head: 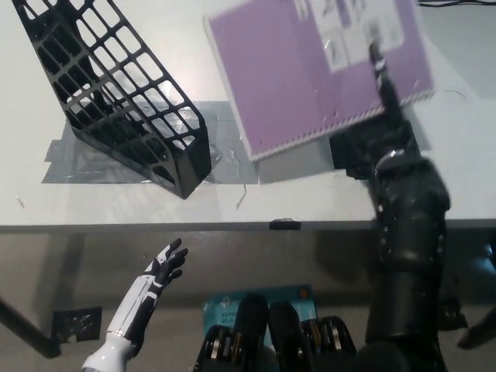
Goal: A shelf with a book inside it is placed on the center of the desk infront of the robot. The robot uses its right hand to grab the book, take it out and hand it to a person.
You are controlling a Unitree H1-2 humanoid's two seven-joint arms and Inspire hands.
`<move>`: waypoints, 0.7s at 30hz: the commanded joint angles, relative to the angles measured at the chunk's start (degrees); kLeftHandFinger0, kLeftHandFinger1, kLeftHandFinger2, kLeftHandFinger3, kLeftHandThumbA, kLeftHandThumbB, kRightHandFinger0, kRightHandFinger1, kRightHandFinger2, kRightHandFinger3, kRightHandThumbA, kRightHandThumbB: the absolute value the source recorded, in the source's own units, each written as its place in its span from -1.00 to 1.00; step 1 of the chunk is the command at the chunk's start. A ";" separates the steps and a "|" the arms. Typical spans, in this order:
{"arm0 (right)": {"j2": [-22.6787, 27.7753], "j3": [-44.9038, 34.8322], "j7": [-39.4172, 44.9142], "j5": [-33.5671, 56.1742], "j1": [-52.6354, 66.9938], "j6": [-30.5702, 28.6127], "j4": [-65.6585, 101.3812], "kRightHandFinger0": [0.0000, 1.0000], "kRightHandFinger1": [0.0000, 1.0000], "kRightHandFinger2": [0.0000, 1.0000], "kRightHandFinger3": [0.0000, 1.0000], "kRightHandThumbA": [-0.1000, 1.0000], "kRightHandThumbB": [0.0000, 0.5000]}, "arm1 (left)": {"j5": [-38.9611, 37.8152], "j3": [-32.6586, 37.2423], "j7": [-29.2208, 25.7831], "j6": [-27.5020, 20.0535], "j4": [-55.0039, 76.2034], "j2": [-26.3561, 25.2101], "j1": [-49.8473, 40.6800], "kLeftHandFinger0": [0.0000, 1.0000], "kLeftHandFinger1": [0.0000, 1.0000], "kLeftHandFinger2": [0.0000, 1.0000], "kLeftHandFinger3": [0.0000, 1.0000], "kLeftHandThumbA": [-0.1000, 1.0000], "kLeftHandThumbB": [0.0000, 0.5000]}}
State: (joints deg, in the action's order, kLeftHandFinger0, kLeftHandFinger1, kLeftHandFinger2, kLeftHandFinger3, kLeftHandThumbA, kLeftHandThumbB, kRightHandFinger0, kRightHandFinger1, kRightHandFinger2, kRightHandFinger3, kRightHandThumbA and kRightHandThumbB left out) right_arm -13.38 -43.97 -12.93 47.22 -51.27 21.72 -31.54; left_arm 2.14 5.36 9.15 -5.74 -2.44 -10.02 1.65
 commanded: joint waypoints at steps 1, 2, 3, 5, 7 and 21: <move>1.58 -1.37 2.04 4.03 -3.81 -5.16 -9.93 -1.00 -1.00 -0.86 -0.59 1.00 -0.90 | -1.47 -0.62 0.56 -0.95 1.75 -0.11 -0.57 1.00 1.00 1.00 1.00 1.00 0.06; 1.81 -1.63 1.82 3.96 -4.05 -5.62 -11.10 -1.00 -1.00 -0.86 -0.59 1.00 -0.90 | -1.43 -0.61 0.55 -0.96 1.76 -0.12 -0.57 1.00 1.00 1.00 1.00 1.00 0.06; 2.14 -1.87 1.81 3.90 -4.35 -6.30 -12.64 -1.00 -1.00 -0.82 -0.50 1.00 -0.90 | -1.36 -0.61 0.53 -0.98 1.77 -0.15 -0.53 1.00 1.00 1.00 1.00 1.00 0.06; 3.33 -2.48 2.75 4.38 -5.00 -7.43 -17.38 -1.00 -1.00 -0.73 -0.32 1.00 -0.89 | -1.36 -0.64 0.54 -0.97 1.80 -0.20 -0.46 1.00 1.00 1.00 1.00 1.00 0.09; 4.43 -3.37 2.81 5.19 -5.79 -8.26 -21.73 -1.00 -1.00 -0.66 -0.16 1.00 -0.86 | -1.06 -0.56 0.50 -1.30 1.77 -0.31 -0.42 1.00 1.00 1.00 1.00 1.00 0.08; 5.40 0.84 16.95 3.40 -4.57 -14.04 -26.30 0.64 0.94 1.00 1.00 1.00 0.27 | -0.41 -0.66 0.26 -1.11 1.65 -0.61 0.72 1.00 1.00 1.00 1.00 1.00 0.06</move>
State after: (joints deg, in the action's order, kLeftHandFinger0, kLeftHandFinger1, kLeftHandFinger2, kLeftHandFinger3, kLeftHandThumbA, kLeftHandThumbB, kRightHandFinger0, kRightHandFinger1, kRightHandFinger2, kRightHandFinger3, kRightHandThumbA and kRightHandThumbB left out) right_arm -7.27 -45.91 -7.34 50.67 -57.01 9.79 -60.20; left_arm 2.06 5.34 9.14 -5.84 -2.37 -10.03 1.28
